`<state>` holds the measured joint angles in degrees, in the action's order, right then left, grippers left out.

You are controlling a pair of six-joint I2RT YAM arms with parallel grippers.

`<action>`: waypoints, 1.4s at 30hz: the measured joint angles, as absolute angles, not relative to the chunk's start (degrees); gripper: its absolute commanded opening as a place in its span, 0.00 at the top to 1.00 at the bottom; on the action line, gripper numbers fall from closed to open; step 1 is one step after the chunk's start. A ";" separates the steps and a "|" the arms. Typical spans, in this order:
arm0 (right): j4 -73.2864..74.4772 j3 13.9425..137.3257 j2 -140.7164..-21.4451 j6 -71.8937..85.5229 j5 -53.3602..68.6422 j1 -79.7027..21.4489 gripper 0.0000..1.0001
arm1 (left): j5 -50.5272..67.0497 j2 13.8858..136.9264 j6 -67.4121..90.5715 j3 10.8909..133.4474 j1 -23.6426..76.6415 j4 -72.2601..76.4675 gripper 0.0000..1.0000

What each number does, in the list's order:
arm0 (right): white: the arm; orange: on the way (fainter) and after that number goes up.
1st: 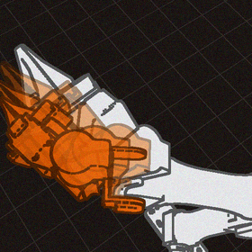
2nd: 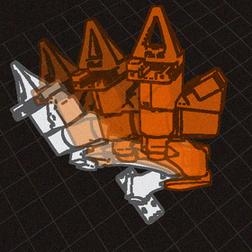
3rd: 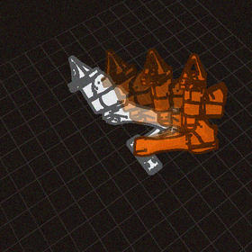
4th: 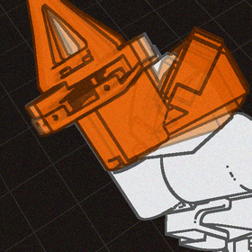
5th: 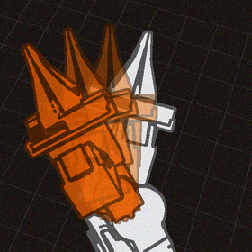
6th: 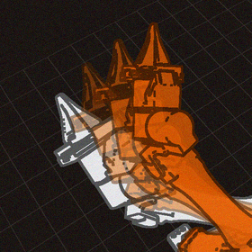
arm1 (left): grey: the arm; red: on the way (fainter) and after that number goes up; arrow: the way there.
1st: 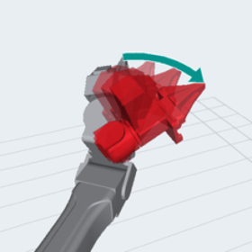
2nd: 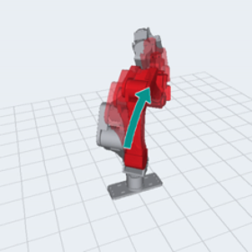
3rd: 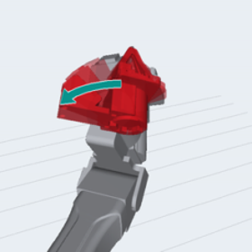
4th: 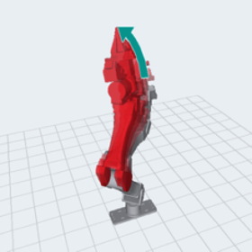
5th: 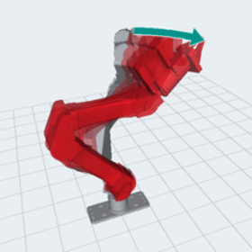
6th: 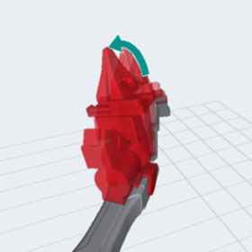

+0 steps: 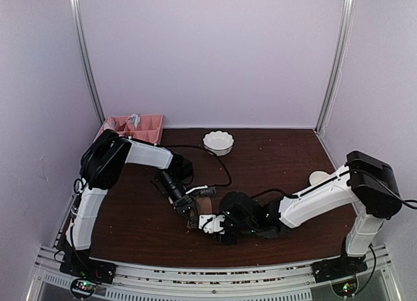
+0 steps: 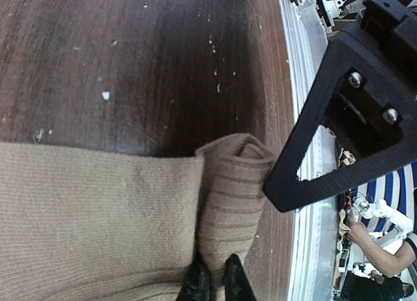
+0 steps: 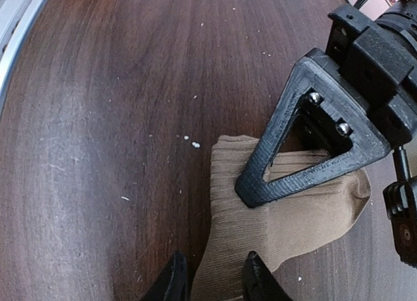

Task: Roll the socks
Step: Roll the sock at the center of the board.

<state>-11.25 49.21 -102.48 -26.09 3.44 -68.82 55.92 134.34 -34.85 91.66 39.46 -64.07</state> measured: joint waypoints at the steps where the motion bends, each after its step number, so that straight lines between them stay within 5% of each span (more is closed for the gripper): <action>1: -10.90 49.39 -102.69 -26.92 2.94 -68.93 0.70 | 55.90 134.39 -34.87 91.70 39.46 -64.14 1.00; 10: -8.45 50.89 -105.01 -32.42 -0.45 -69.47 0.65 | 55.57 134.74 -35.07 92.47 39.46 -64.73 1.00; 15: -9.06 52.75 -106.94 -34.33 -2.55 -69.56 0.75 | 55.31 135.24 -35.57 93.25 39.46 -65.63 0.99; 19: -8.97 53.98 -108.36 -34.92 -3.49 -69.78 0.92 | 55.05 135.37 -35.83 93.51 39.46 -66.06 0.75; 21: -8.80 54.54 -108.86 -34.63 -3.57 -69.80 0.94 | 55.00 135.37 -36.23 93.71 39.44 -66.41 0.59; 24: -8.27 55.48 -109.47 -32.88 -3.49 -69.84 0.95 | 55.22 134.63 -36.95 94.00 39.35 -68.27 0.49; 33: -7.66 57.08 -110.76 -24.45 0.12 -68.40 1.00 | 49.43 127.92 -39.66 91.94 37.23 -65.06 0.46; 42: -5.82 58.54 -110.91 -11.44 18.74 -62.15 1.00 | 44.47 113.86 -41.91 84.09 36.58 -58.22 0.47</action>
